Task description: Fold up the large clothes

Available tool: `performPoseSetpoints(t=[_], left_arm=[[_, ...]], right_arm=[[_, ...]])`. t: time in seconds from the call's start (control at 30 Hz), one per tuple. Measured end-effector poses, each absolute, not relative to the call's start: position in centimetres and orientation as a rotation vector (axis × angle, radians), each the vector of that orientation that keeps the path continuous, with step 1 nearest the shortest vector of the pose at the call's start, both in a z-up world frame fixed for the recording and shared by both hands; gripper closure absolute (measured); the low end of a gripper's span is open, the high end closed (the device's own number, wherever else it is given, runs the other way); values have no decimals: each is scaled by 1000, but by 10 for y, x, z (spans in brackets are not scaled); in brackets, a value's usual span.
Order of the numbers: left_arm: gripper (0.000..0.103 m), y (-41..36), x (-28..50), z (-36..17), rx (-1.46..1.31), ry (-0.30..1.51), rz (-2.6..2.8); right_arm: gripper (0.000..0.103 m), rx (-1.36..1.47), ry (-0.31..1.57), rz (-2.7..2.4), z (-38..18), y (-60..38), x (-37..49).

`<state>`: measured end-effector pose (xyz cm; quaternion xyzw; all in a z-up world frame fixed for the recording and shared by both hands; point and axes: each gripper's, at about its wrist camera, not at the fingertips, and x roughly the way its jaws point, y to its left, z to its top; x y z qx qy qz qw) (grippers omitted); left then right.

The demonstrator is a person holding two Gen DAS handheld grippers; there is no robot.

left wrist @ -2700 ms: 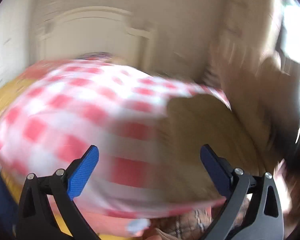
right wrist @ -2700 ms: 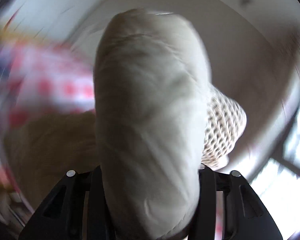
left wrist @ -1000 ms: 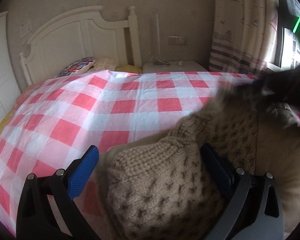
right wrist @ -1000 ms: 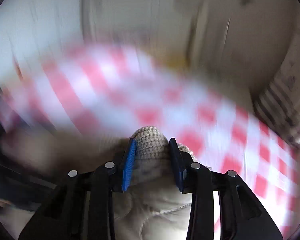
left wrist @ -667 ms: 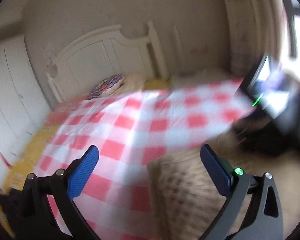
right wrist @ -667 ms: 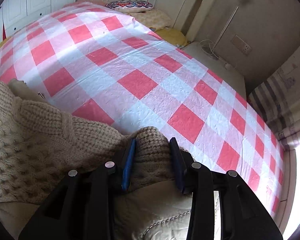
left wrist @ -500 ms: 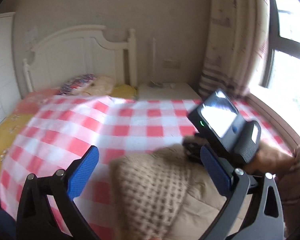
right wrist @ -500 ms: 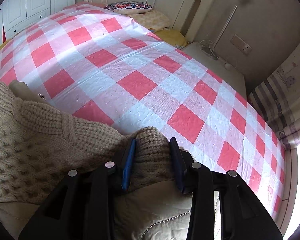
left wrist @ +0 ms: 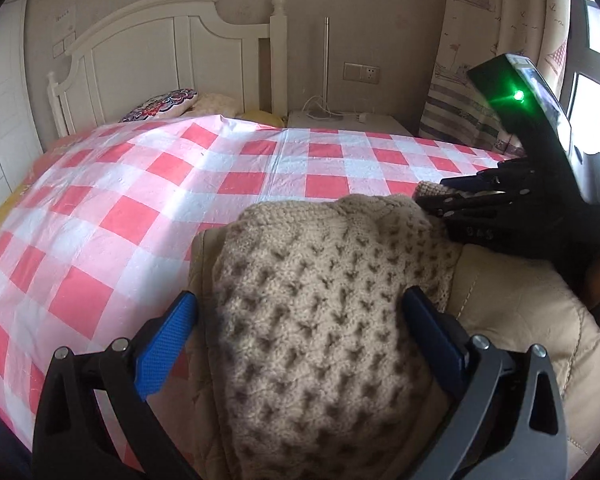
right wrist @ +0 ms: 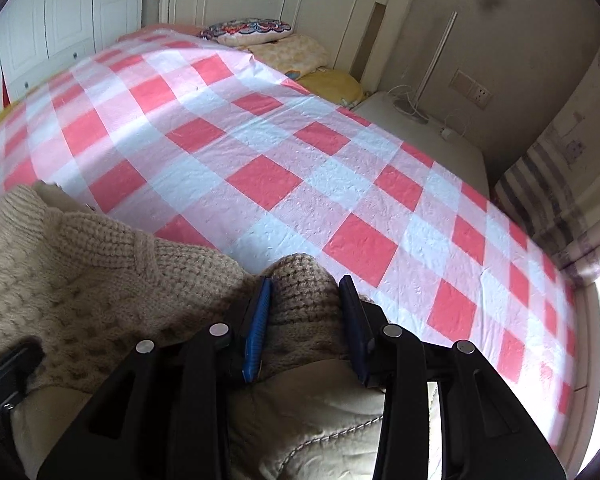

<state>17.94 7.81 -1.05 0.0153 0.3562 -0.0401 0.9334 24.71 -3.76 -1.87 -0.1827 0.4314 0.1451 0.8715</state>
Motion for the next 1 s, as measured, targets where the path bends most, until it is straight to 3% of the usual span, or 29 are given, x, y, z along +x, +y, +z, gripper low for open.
performPoseSetpoints(t=[0.17,0.4,0.47,0.53,0.7,0.77,0.9,1.0], left_arm=[[2,79,176,-7,35,721,-78],[2,81,171,-9,25,716,-75],[2,81,171,-9,24,715,-75],[2,82,171,-9,24,716,-75],[2,82,171,-9,31,715,-67],[2,82,171,-9,31,715,-66],[2,82,170,-9,24,717,-68],[2,82,167,-8,21,718,-64]], right_arm=[[66,-286,900,319,-2,-49,242],[66,-109,727,389,41,-92,149],[64,-118,698,399,42,-101,119],[55,-127,720,426,30,-103,102],[53,-89,719,421,6,-107,95],[47,-83,725,408,10,-108,95],[10,1,730,364,14,-121,86],[9,104,758,424,11,-135,78]])
